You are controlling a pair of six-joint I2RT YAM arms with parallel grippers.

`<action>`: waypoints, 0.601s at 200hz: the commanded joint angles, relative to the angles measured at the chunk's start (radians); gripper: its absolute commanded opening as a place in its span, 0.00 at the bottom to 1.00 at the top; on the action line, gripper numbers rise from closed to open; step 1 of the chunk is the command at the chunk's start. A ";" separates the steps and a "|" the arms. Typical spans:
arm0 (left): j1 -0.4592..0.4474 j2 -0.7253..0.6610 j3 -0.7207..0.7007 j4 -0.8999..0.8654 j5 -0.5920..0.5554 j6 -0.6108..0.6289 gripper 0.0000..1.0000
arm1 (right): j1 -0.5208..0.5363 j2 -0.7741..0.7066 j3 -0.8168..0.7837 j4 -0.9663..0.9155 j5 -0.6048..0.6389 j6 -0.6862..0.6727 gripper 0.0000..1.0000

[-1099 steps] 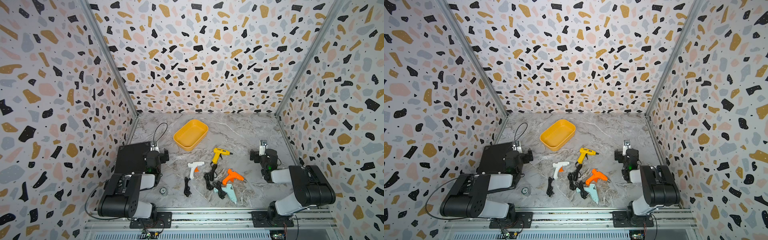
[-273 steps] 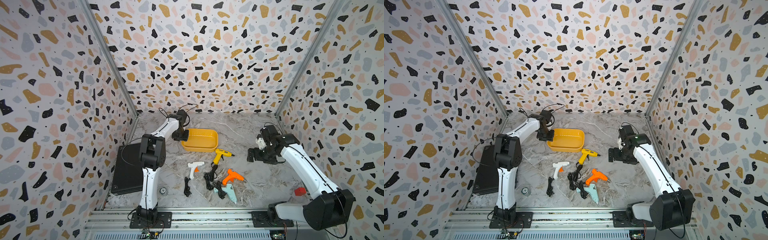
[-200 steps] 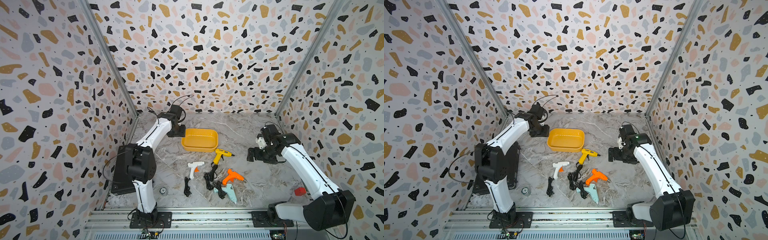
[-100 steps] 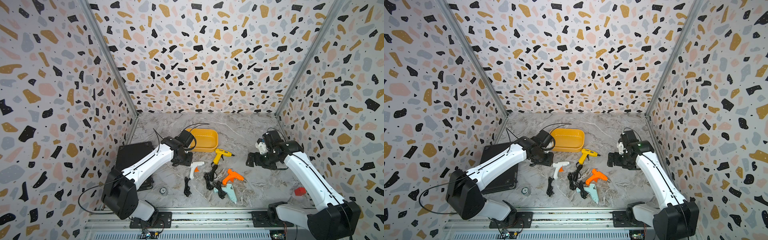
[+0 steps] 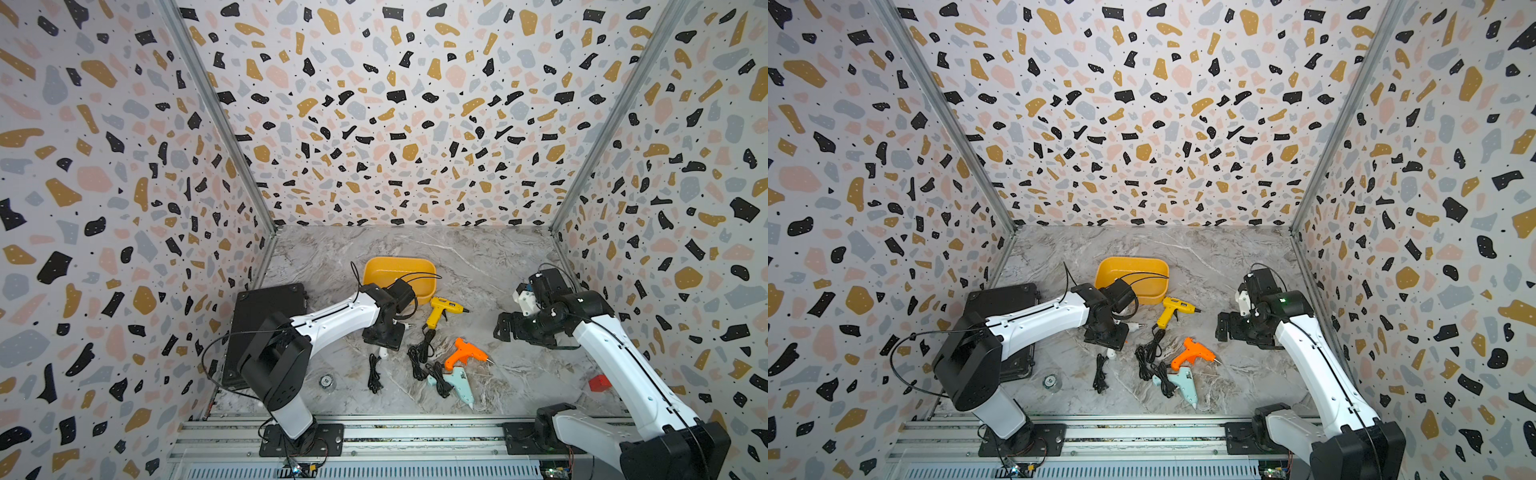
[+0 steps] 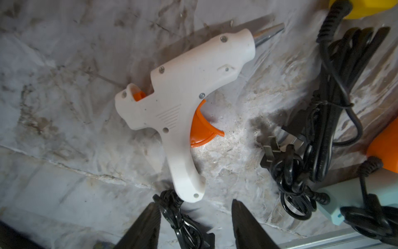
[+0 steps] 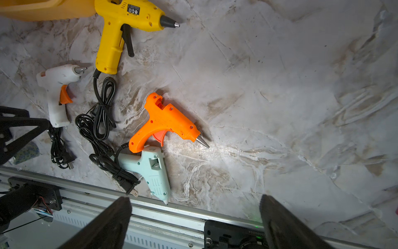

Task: Put the hot melt glue gun into the storage box
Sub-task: Pick up the hot melt adhesive gun from the center of the board.

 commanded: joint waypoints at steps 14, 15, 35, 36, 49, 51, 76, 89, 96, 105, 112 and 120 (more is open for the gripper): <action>-0.009 0.052 0.062 -0.017 -0.049 0.015 0.60 | 0.004 -0.044 -0.004 -0.061 0.001 -0.009 0.98; -0.009 0.054 0.063 -0.018 -0.050 0.015 0.60 | 0.004 -0.044 -0.004 -0.061 0.001 -0.009 0.98; -0.008 0.086 0.066 -0.024 -0.057 0.022 0.58 | 0.004 -0.050 -0.013 -0.064 -0.002 -0.010 0.98; -0.008 0.087 0.066 -0.024 -0.057 0.022 0.58 | 0.004 -0.050 -0.013 -0.064 -0.003 -0.010 0.98; -0.008 0.104 0.063 -0.025 -0.061 0.021 0.57 | 0.004 -0.052 -0.019 -0.064 -0.006 -0.009 0.98; -0.009 0.106 0.063 -0.024 -0.062 0.023 0.57 | 0.004 -0.052 -0.021 -0.064 -0.006 -0.010 0.98; -0.008 0.128 0.063 -0.023 -0.089 0.034 0.56 | 0.007 -0.052 -0.023 -0.064 -0.006 -0.013 0.98; -0.008 0.145 0.071 -0.022 -0.089 0.041 0.54 | 0.010 -0.052 -0.027 -0.063 -0.005 -0.014 0.98; -0.009 0.155 0.074 -0.020 -0.082 0.043 0.53 | 0.012 -0.052 -0.030 -0.062 -0.005 -0.015 0.98; -0.009 0.164 0.076 -0.017 -0.075 0.040 0.51 | 0.015 -0.052 -0.034 -0.059 -0.005 -0.015 0.98; -0.009 0.167 0.074 -0.013 -0.073 0.037 0.50 | 0.017 -0.052 -0.036 -0.059 -0.005 -0.015 0.98; -0.009 0.169 0.071 -0.008 -0.073 0.031 0.48 | 0.017 -0.052 -0.039 -0.058 -0.003 -0.015 0.98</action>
